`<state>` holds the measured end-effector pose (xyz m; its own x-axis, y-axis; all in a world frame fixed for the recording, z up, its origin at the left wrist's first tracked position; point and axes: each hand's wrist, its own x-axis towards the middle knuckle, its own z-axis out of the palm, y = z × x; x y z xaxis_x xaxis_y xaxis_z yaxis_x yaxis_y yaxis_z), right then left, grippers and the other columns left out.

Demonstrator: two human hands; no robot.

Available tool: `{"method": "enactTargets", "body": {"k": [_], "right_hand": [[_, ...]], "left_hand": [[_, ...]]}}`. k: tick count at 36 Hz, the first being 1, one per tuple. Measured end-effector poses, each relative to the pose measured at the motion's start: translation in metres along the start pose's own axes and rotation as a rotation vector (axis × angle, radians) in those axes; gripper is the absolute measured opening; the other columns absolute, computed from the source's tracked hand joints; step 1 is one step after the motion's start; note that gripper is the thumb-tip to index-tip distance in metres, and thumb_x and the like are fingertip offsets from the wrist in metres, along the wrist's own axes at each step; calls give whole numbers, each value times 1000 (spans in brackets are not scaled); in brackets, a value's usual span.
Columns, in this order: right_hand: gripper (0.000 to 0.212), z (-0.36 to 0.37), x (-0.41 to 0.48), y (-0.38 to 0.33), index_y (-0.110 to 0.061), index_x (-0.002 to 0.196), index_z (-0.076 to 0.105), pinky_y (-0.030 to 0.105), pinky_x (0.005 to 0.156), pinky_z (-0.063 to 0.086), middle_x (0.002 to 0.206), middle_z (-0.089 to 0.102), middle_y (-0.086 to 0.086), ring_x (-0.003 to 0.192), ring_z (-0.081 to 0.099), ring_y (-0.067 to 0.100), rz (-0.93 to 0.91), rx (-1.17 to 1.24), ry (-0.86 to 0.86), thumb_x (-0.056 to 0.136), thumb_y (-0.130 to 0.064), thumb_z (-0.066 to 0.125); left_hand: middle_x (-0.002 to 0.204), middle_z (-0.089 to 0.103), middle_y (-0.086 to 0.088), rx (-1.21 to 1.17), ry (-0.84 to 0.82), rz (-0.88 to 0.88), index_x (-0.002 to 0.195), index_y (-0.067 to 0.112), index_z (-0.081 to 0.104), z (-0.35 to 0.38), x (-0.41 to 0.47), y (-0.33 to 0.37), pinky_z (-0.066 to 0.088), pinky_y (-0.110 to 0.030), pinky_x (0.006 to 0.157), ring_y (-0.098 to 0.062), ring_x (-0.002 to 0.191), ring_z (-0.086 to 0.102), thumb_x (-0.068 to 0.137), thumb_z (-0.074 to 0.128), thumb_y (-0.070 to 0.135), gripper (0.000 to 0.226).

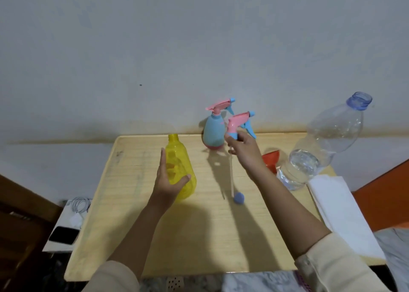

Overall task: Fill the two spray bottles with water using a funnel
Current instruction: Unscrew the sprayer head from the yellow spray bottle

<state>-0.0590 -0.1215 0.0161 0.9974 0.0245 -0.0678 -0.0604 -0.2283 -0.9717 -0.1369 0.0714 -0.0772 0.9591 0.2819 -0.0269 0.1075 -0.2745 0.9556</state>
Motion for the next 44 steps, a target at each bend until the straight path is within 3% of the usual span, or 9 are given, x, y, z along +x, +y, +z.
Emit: {"method": "enactTargets", "body": {"k": [3,7,11,18,24,28,35,40,44], "right_hand": [[12,15,-9,43,-9,88,64,41,76,48,77,58,4,75,52,18,144,-159,-77,88,-20,60],[9,33,-19,77,-8,82,59,15,52,32,75,56,6,67,47,16,200,-264,-125,87,-16,60],[19,43,-17,99,-11,70,49,7,50,34,69,52,2,71,46,18,214,-371,-134,87,-13,58],[22,55,-9,125,1,90,56,24,60,31,95,62,18,87,57,31,227,-551,-110,85,-20,59],[29,61,-11,137,2,101,55,35,72,39,99,61,19,94,56,32,226,-602,-33,88,-24,56],[26,61,-17,138,-1,100,53,29,70,33,99,56,15,92,51,26,204,-558,20,89,-24,56],[26,62,-16,138,-1,101,58,21,68,27,103,56,15,86,46,17,132,-523,87,89,-25,57],[27,52,-14,123,-4,111,57,26,87,38,111,55,12,106,49,23,-53,-431,237,87,-17,59],[44,29,0,111,-3,124,47,18,92,30,124,46,14,114,45,24,-153,-386,461,84,-14,62]], "left_hand": [[143,39,8,21,16,-4,135,65,6,5,3,-3,36,-48,109,-15,130,41,58,69,49,101],[112,57,-5,240,60,73,148,35,8,11,4,-8,43,-42,91,-32,109,48,53,57,65,110],[122,52,-8,277,-8,122,145,36,5,14,4,-22,39,-38,92,-31,110,46,56,58,67,108],[143,25,21,163,-99,158,144,46,7,20,7,-29,35,-29,100,-8,129,35,58,70,53,107],[145,21,16,159,-126,209,142,36,14,24,14,-28,33,-24,97,-1,128,28,63,82,27,104],[139,21,16,164,-100,212,141,36,16,25,16,-29,35,-29,96,-5,126,28,61,78,34,101],[139,19,15,189,-66,248,144,28,13,27,18,-37,20,7,91,28,120,16,64,75,45,102],[141,15,26,197,-5,251,145,30,9,18,15,-44,34,-22,101,14,127,21,68,74,46,102],[146,15,21,201,63,242,145,34,7,11,12,-51,35,-31,104,1,132,25,72,80,30,103]]}}
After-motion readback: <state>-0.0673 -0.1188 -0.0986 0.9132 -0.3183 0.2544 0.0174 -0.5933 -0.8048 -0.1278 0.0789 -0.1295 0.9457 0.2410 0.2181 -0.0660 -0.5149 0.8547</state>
